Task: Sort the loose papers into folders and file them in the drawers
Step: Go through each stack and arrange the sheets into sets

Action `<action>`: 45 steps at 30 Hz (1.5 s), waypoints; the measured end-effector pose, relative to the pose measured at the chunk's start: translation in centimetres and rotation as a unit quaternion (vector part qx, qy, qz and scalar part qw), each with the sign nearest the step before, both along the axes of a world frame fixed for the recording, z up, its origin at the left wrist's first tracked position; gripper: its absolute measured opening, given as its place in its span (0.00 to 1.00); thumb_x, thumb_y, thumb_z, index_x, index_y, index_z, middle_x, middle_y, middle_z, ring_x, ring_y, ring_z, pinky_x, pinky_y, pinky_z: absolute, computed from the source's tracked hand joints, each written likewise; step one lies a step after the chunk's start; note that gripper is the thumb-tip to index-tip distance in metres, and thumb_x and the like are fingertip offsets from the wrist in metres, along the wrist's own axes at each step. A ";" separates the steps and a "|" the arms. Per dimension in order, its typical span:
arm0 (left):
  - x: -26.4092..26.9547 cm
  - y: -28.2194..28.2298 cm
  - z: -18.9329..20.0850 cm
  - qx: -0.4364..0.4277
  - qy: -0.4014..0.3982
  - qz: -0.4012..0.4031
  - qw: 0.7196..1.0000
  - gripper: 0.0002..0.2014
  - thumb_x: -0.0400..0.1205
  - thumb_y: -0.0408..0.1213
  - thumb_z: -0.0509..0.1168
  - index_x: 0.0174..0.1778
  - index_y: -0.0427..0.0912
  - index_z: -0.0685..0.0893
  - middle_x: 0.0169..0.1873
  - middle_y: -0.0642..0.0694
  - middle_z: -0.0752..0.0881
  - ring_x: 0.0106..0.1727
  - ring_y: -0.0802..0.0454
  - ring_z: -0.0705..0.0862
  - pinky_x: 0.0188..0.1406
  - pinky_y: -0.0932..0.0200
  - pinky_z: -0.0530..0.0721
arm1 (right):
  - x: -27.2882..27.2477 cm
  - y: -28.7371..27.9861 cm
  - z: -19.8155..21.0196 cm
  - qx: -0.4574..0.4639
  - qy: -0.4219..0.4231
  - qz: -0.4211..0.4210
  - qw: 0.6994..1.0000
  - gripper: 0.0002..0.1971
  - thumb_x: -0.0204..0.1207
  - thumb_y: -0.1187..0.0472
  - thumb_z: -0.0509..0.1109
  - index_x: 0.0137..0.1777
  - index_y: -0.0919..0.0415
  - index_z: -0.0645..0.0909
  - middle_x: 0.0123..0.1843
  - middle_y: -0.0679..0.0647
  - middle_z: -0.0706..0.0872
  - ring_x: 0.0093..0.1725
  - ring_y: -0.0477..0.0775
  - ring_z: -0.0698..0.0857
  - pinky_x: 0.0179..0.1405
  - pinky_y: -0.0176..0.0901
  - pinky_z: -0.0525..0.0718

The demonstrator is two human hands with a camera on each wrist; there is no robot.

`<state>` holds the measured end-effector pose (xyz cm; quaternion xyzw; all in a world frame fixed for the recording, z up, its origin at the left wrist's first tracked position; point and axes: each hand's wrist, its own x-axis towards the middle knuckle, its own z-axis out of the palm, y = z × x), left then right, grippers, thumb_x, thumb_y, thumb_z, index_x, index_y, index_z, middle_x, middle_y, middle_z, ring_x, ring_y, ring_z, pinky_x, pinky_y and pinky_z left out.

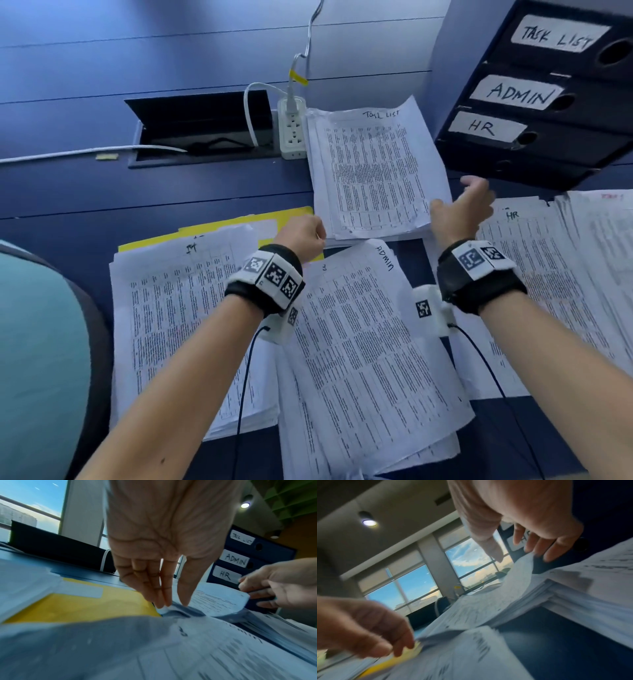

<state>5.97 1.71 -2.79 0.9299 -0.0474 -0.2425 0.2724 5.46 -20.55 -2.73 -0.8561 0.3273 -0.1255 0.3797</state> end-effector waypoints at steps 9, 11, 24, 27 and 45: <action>-4.4 -0.9 -1.4 0.096 -0.026 -0.072 0.992 0.18 0.80 0.34 0.61 0.68 0.42 0.75 0.65 0.41 0.75 0.67 0.43 0.73 0.66 0.50 0.73 | -6.5 3.4 -2.2 0.086 0.108 0.162 0.977 0.24 0.70 0.68 0.73 0.64 0.67 0.69 0.63 0.62 0.73 0.61 0.59 0.76 0.62 0.49 0.77; -5.1 -0.9 -1.0 0.060 -0.057 -0.072 0.994 0.17 0.81 0.31 0.60 0.67 0.42 0.77 0.64 0.43 0.78 0.66 0.44 0.75 0.67 0.51 0.73 | -7.3 3.6 -2.7 0.099 0.145 0.186 0.967 0.27 0.68 0.65 0.76 0.65 0.65 0.68 0.64 0.61 0.73 0.61 0.58 0.76 0.65 0.51 0.76; -12.6 -1.3 0.2 -0.030 -0.178 -0.214 0.960 0.08 0.80 0.35 0.64 0.52 0.43 0.86 0.52 0.48 0.87 0.52 0.47 0.82 0.56 0.57 0.74 | -12.7 0.9 -2.9 0.141 0.083 0.243 0.956 0.11 0.68 0.78 0.70 0.34 0.61 0.83 0.36 0.56 0.84 0.39 0.54 0.80 0.34 0.37 0.73; -13.2 -1.4 0.4 -0.078 -0.119 -0.184 0.973 0.21 0.78 0.56 0.64 0.49 0.40 0.85 0.48 0.46 0.86 0.46 0.51 0.82 0.46 0.61 0.76 | -13.1 0.8 -2.8 0.192 0.069 0.237 0.950 0.14 0.66 0.81 0.71 0.30 0.61 0.81 0.38 0.57 0.83 0.41 0.55 0.80 0.39 0.37 0.78; -9.6 -3.2 6.3 -0.391 -0.015 0.149 0.908 0.23 0.74 0.54 0.67 0.51 0.36 0.85 0.49 0.43 0.89 0.51 0.51 0.87 0.57 0.51 0.82 | -9.6 -5.1 4.3 0.300 -0.110 0.087 0.944 0.17 0.80 0.63 0.66 0.59 0.79 0.76 0.51 0.60 0.83 0.50 0.54 0.80 0.53 0.50 0.79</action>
